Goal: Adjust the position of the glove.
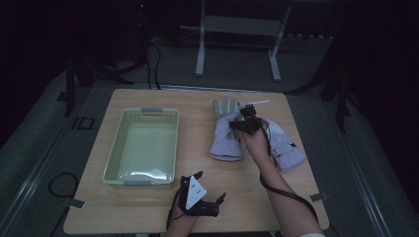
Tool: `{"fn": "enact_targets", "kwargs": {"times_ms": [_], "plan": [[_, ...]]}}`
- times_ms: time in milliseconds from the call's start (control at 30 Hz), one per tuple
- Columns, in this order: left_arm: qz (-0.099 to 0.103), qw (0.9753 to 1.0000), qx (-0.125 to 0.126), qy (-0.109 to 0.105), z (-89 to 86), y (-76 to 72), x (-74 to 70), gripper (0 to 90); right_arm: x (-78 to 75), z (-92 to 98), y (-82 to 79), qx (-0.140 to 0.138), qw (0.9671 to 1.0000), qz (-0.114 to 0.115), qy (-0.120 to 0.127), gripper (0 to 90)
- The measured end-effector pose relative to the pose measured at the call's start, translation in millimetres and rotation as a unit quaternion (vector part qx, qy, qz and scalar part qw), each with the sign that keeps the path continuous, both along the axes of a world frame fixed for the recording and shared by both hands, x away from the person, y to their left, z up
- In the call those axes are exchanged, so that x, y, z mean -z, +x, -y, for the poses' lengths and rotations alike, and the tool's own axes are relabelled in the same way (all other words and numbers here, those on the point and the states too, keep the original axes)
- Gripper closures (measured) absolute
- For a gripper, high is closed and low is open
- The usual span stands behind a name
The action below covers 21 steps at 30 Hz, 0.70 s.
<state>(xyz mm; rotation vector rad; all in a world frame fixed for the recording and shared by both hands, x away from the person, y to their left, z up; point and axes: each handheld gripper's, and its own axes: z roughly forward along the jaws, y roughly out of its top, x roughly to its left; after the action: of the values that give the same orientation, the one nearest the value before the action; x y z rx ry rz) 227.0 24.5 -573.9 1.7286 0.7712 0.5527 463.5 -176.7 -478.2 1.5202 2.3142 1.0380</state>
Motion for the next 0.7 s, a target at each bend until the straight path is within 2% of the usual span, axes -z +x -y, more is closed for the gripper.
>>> {"fn": "enact_targets", "kwargs": {"times_ms": [33,133,200,300,333,367,433,467,500,533,600,667,700], "plan": [[0.001,1.0000,0.000,0.000,0.0,-0.1,0.0,0.0,0.0,0.0,0.0,0.000,1.0000,0.000,0.000,85.4],[0.004,1.0000,-0.005,0.004,0.2,-0.5,-0.1,0.0,-14.6,6.0,-11.9,-0.005,0.9997,0.015,0.017,85.4],[0.005,1.0000,-0.006,0.006,0.5,-0.6,-0.1,0.0,-29.8,10.1,-28.9,-0.005,0.9992,0.038,0.009,85.4],[0.004,1.0000,-0.004,0.006,0.8,-0.8,-0.1,0.0,-36.7,13.7,-38.5,-0.004,0.9990,0.042,0.015,85.3],[0.004,1.0000,-0.002,0.004,0.9,-0.7,-0.1,0.0,-39.6,15.8,-49.7,-0.003,0.9987,0.045,0.025,85.3],[0.004,1.0000,-0.003,0.004,1.1,-0.7,0.0,0.0,-39.6,15.8,-49.7,-0.003,0.9987,0.045,0.025,85.3],[0.006,0.9999,-0.007,0.006,1.5,-1.2,0.0,0.0,-36.3,16.4,-62.3,-0.003,0.9981,0.051,0.034,85.3],[0.008,0.9999,-0.009,0.009,1.7,-1.6,-0.1,0.0,-28.1,15.5,-71.6,-0.003,0.9984,0.048,0.028,85.3],[0.008,0.9999,-0.009,0.009,1.7,-1.6,-0.1,0.0,-28.1,15.5,-71.6,-0.003,0.9984,0.048,0.028,85.3],[0.011,0.9998,-0.009,0.011,1.7,-2.1,0.0,0.0,-18.3,15.1,-77.6,-0.004,0.9988,0.041,0.029,85.3],[0.014,0.9998,-0.009,0.012,2.2,-2.6,0.0,0.0,-14.6,15.0,-79.5,-0.005,0.9989,0.037,0.030,85.3],[0.018,0.9997,-0.009,0.015,3.0,-3.5,0.1,0.0,-1.1,11.6,-86.4,-0.006,0.9991,0.027,0.032,85.3],[0.019,0.9997,-0.009,0.016,3.1,-3.8,0.1,0.0,-1.1,11.6,-86.4,-0.006,0.9991,0.027,0.032,85.3]]}}
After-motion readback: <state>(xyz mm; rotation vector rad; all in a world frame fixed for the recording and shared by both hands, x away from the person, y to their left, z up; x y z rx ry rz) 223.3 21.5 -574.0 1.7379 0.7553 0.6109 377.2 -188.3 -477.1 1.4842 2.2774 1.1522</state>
